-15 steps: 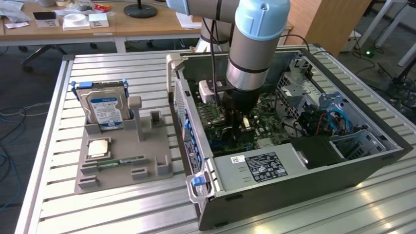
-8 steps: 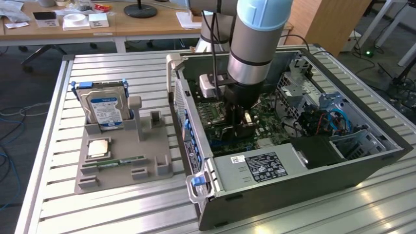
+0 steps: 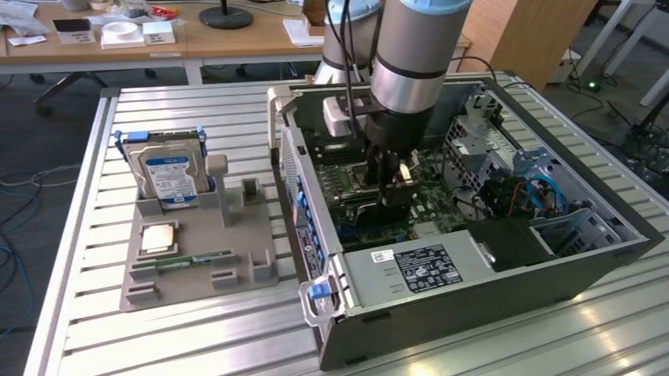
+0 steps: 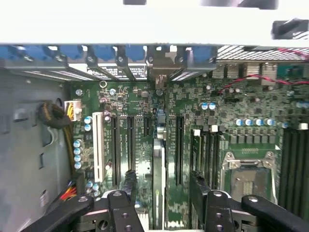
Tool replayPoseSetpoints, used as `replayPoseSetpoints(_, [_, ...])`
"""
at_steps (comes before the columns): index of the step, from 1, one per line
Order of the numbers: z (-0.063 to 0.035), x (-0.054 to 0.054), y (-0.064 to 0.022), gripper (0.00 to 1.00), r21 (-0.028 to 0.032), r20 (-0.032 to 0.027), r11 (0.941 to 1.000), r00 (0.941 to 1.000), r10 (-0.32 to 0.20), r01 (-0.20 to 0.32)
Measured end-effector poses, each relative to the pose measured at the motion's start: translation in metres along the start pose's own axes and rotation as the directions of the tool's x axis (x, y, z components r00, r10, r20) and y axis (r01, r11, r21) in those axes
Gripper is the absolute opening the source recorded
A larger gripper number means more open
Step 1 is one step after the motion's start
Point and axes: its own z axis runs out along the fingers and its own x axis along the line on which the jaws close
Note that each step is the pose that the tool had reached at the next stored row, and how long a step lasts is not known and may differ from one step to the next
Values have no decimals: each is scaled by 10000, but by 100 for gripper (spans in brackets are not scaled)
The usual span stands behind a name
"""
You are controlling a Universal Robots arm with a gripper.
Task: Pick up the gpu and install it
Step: 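Insert the gpu into the slot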
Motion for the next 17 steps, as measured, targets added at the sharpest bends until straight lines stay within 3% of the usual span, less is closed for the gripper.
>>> replayPoseSetpoints(12, [-453,-16,-18,57,1,-1,10000,10000,2,-2])
replayPoseSetpoints(17, [-547,-19,-22,57,1,1,10000,10000,1,-1])
